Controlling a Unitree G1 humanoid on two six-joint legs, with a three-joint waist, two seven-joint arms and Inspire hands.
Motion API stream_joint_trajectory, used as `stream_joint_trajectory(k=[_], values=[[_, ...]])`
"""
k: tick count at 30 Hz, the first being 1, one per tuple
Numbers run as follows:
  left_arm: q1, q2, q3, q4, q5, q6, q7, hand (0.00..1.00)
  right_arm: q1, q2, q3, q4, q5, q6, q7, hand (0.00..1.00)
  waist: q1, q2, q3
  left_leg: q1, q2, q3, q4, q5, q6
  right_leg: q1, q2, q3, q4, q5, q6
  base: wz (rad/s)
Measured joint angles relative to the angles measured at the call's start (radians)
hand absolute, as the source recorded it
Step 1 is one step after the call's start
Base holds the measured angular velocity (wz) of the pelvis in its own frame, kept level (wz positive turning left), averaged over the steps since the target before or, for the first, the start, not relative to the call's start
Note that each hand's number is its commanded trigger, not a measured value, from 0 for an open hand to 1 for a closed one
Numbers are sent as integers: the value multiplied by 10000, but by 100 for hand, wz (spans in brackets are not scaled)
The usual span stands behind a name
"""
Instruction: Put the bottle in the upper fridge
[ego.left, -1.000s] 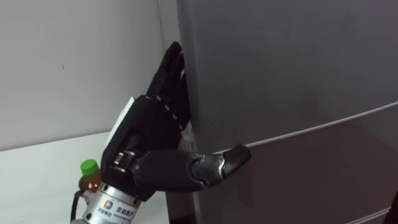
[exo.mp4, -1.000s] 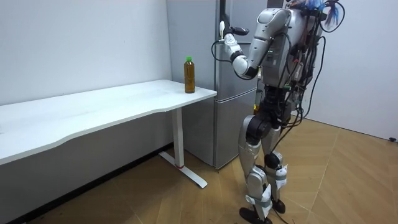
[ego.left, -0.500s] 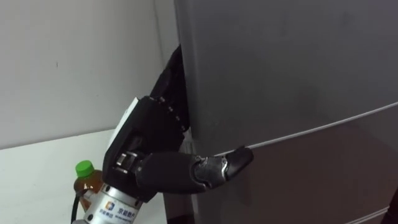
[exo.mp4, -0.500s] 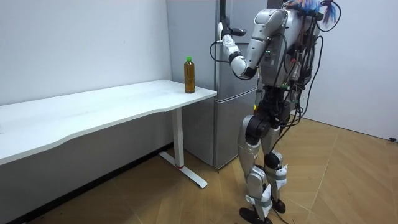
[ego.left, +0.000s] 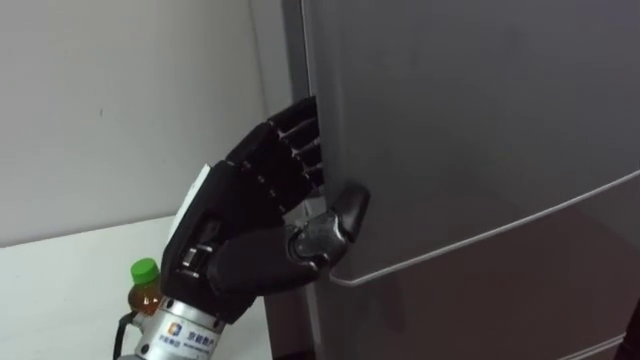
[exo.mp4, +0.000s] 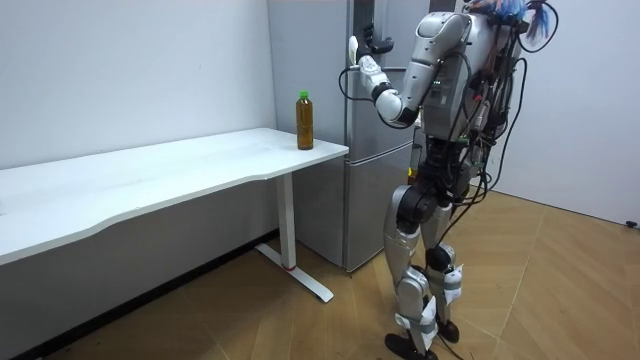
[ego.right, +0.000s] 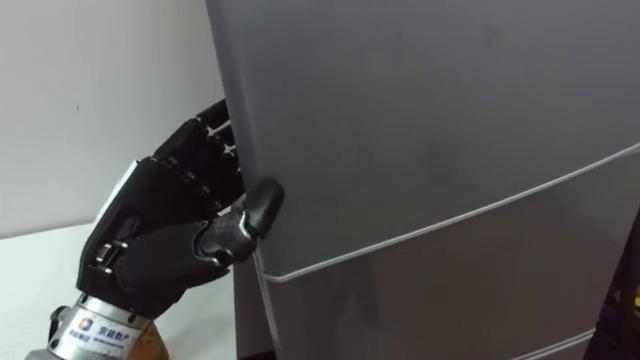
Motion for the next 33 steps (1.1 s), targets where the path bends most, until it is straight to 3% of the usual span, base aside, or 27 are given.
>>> stream_joint_trajectory(k=[9,13,27,33], values=[[17,233,-395,-7,38,83,-628,0,-19,-45,-3,19,16,-6,16,0,-47,95,15,-57,6,19,0,-5,9,-18,4,1,0,23,4,0],[17,292,-392,-6,30,52,-651,0,-68,-135,12,77,31,-7,16,0,-31,210,25,-87,5,14,6,-1,18,-27,-2,-6,-3,40,17,0],[17,371,-413,64,12,-24,-693,0,-60,-194,-5,378,552,15,51,0,-66,286,56,8,-1,28,-27,0,36,62,-14,-7,-6,44,24,0],[16,460,-402,55,-20,-48,-769,0,-67,-348,3,340,556,220,154,0,-38,351,34,9,4,129,-8,-6,48,-22,-14,137,5,58,42,-3]])
